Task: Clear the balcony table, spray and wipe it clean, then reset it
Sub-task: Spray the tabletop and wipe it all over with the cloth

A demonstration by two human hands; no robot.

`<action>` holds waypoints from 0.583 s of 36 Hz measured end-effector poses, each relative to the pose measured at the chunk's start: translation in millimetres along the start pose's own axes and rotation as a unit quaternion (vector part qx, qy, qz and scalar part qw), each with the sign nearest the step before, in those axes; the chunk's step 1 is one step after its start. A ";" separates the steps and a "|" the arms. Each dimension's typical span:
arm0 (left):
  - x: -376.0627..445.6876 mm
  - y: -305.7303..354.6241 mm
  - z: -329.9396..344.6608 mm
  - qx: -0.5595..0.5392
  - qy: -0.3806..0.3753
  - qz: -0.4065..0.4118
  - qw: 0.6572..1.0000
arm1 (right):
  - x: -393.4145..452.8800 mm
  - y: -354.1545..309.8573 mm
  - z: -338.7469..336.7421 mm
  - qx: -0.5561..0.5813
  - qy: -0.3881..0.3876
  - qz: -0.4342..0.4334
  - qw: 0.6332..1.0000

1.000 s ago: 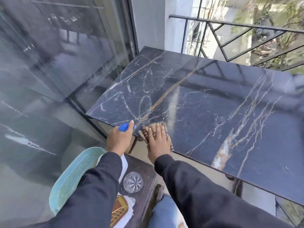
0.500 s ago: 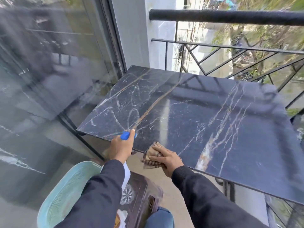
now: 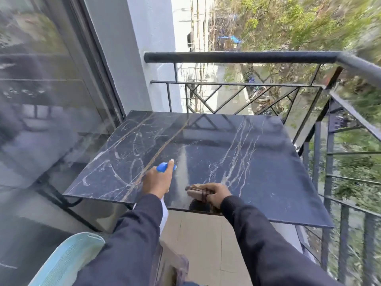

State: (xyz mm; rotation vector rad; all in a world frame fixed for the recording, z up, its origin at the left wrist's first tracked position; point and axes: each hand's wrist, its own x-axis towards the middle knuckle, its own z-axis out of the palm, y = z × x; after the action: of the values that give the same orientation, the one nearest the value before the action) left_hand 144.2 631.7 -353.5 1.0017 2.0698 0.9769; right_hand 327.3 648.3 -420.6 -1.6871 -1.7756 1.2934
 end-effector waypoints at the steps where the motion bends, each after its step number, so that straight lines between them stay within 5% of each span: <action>1: -1.1 5.6 1.7 -0.001 -0.001 0.007 1.000 | 0.0 -1.6 -5.8 0.010 0.009 0.003 1.000; 21: 14.9 75.3 26.4 -0.055 -0.023 0.084 0.995 | 1.5 -68.9 -103.3 0.298 0.154 -0.014 0.942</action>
State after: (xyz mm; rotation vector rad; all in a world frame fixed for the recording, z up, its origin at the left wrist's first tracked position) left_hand 184.5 685.9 -308.5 1.1431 1.8970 1.1279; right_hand 367.5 696.0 -313.2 -1.4077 -1.0760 1.2963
